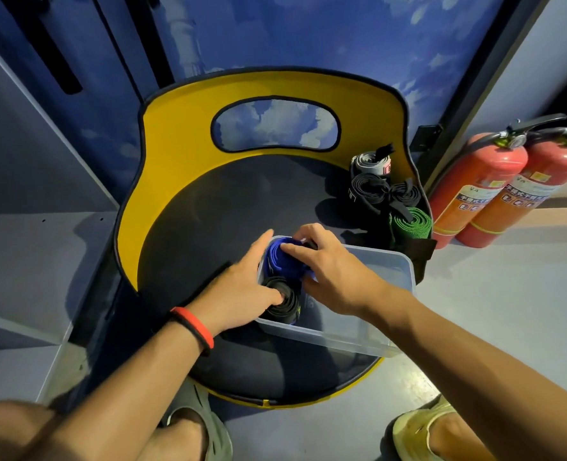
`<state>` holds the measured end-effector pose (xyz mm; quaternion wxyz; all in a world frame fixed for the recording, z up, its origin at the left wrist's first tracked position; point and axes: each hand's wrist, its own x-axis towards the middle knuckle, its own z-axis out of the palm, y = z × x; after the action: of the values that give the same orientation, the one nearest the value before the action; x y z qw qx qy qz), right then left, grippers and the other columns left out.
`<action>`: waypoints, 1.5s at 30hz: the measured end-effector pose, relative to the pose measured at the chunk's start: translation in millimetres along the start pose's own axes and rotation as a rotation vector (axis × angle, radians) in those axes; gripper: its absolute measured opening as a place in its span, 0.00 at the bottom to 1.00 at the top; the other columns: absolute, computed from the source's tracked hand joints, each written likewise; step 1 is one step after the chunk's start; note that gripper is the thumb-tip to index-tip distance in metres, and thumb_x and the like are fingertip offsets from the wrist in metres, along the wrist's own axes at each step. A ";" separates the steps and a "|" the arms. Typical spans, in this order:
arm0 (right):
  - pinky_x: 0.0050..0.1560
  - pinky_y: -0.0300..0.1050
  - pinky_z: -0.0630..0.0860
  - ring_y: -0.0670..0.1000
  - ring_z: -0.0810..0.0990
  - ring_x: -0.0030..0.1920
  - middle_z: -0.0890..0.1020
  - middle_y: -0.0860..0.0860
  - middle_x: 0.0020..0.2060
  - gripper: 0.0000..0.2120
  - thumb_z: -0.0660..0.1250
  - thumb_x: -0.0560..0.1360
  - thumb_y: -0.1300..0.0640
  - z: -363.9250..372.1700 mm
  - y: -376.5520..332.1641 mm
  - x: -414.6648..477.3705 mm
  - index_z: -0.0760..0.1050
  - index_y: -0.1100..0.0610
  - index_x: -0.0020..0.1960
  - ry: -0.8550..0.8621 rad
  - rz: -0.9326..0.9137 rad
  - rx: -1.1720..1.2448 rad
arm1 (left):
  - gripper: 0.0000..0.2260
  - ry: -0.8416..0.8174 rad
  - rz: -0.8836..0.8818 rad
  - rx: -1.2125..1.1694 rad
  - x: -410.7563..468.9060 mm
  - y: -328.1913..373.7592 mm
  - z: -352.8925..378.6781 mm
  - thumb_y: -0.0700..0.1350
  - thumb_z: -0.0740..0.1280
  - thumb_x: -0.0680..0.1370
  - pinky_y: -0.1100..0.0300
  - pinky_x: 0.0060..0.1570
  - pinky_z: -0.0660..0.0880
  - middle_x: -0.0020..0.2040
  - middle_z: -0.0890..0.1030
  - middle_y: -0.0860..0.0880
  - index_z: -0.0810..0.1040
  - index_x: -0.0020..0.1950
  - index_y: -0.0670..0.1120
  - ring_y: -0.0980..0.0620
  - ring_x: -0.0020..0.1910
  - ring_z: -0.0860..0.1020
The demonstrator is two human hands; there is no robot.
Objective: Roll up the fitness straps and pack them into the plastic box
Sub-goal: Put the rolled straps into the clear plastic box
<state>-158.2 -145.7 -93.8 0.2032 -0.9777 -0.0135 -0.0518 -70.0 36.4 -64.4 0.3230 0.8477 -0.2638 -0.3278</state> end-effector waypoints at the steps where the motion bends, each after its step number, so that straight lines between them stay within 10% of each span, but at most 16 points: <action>1: 0.61 0.50 0.77 0.58 0.71 0.64 0.69 0.57 0.67 0.28 0.71 0.74 0.65 -0.2 -0.6 0.7 0.73 0.58 0.73 0.009 -0.006 0.000 | 0.42 0.026 0.071 0.081 -0.3 1.8 2.5 0.42 0.70 0.75 0.54 0.68 0.71 0.79 0.60 0.58 0.51 0.80 0.65 0.51 0.73 0.69; 8: 0.61 0.49 0.77 0.55 0.76 0.62 0.75 0.53 0.65 0.29 0.73 0.75 0.59 -14.6 11.3 -8.7 0.70 0.55 0.75 0.090 0.091 0.021 | 0.33 0.097 0.199 0.042 8.9 1.5 8.4 0.40 0.70 0.75 0.66 0.66 0.63 0.75 0.65 0.62 0.65 0.77 0.57 0.65 0.68 0.65; 16: 0.48 0.55 0.71 0.61 0.75 0.50 0.80 0.56 0.51 0.17 0.71 0.73 0.45 -53.8 59.2 -36.0 0.78 0.57 0.54 0.269 0.502 -0.527 | 0.30 0.162 0.212 0.107 13.7 -4.3 11.6 0.43 0.71 0.75 0.67 0.64 0.60 0.76 0.63 0.63 0.68 0.76 0.55 0.68 0.65 0.64; 23: 0.52 0.54 0.69 0.61 0.76 0.54 0.82 0.58 0.52 0.22 0.68 0.75 0.40 -64.1 83.6 -48.6 0.73 0.54 0.61 0.186 0.709 -0.618 | 0.31 0.204 0.219 0.103 16.1 -5.2 13.1 0.44 0.72 0.73 0.64 0.67 0.63 0.73 0.67 0.63 0.69 0.75 0.54 0.63 0.68 0.68; 45: 0.43 0.55 0.75 0.52 0.67 0.50 0.78 0.48 0.51 0.30 0.77 0.65 0.38 -98.1 -5.2 -34.5 0.67 0.50 0.57 0.280 0.277 -0.136 | 0.30 0.200 0.221 0.105 14.5 -4.0 11.7 0.43 0.71 0.75 0.67 0.66 0.62 0.75 0.67 0.59 0.69 0.76 0.52 0.61 0.71 0.67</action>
<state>-202.2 -180.2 -6.0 0.1420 -0.9648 0.1532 -0.1595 -68.3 25.0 -79.6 0.3369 0.8578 -0.3388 -0.1897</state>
